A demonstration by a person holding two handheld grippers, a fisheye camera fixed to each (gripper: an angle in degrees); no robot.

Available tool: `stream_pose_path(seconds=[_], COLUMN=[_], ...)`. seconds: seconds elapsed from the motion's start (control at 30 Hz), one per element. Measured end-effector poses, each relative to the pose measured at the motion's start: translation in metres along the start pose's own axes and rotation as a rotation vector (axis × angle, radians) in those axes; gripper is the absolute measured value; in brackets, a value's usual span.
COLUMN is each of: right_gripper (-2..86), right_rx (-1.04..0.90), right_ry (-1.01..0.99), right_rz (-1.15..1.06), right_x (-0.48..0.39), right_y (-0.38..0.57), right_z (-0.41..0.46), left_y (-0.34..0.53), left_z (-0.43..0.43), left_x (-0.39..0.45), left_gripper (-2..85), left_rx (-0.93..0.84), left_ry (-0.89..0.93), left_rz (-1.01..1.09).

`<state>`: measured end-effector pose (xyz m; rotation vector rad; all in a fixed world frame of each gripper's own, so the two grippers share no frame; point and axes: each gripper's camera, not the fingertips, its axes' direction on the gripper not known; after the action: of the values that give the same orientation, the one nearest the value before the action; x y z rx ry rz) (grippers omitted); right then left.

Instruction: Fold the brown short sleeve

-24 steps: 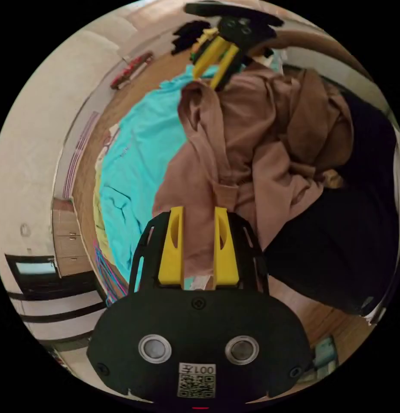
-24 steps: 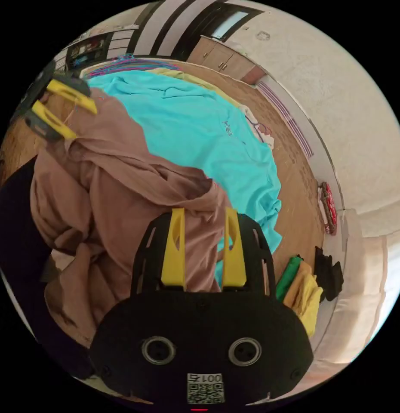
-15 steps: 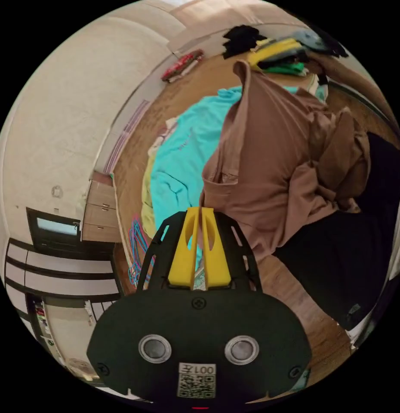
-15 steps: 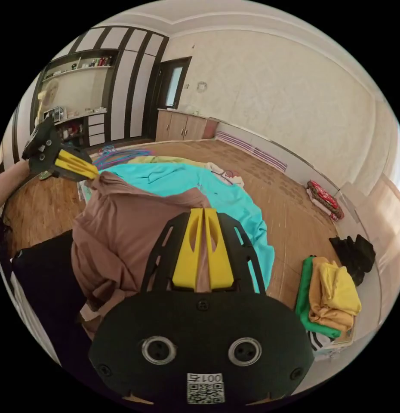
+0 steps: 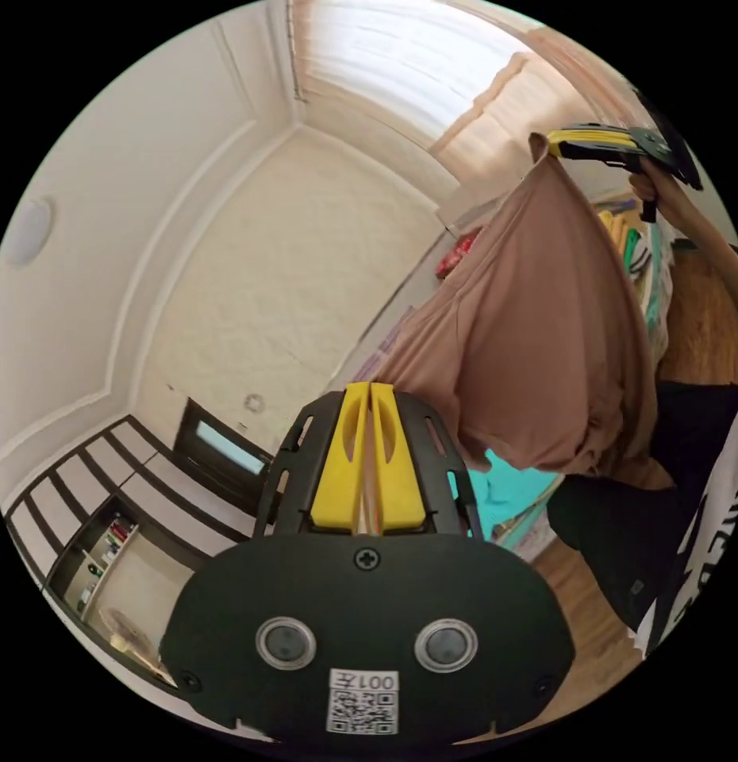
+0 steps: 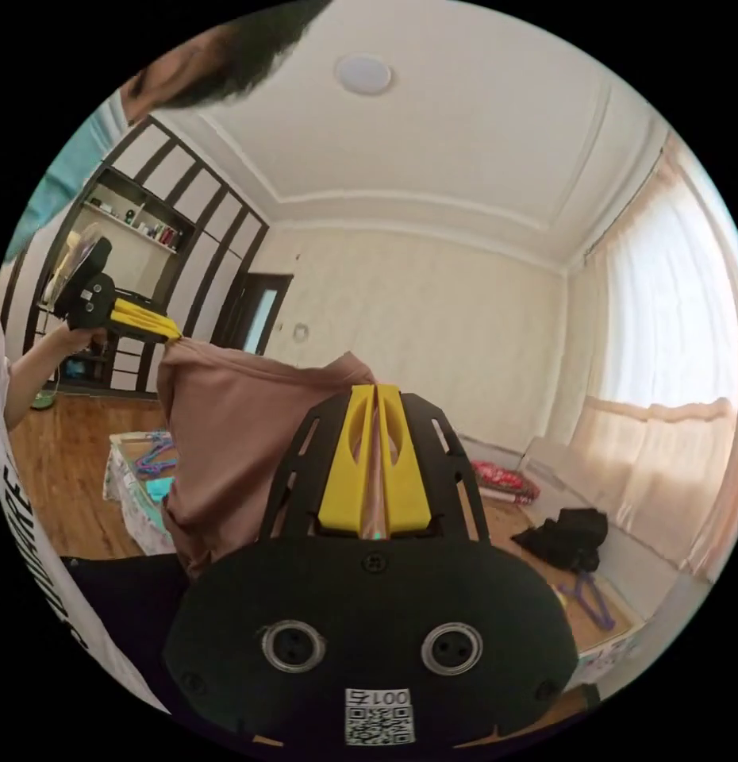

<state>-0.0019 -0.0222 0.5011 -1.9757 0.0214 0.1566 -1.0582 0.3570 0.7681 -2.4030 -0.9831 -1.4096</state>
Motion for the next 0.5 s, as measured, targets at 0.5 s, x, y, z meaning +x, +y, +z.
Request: stream_pose_path(seconds=[0.5], right_gripper=[0.2], right_rx=[0.145], right_ry=[0.119], right_rz=[-0.196], right_x=[0.015], right_y=[-0.098], right_z=[-0.051], left_y=[-0.100], left_z=[-0.063], left_x=[-0.048], left_gripper=[-1.0], left_rx=[0.103], left_ry=[-0.232], left_rz=[-0.061])
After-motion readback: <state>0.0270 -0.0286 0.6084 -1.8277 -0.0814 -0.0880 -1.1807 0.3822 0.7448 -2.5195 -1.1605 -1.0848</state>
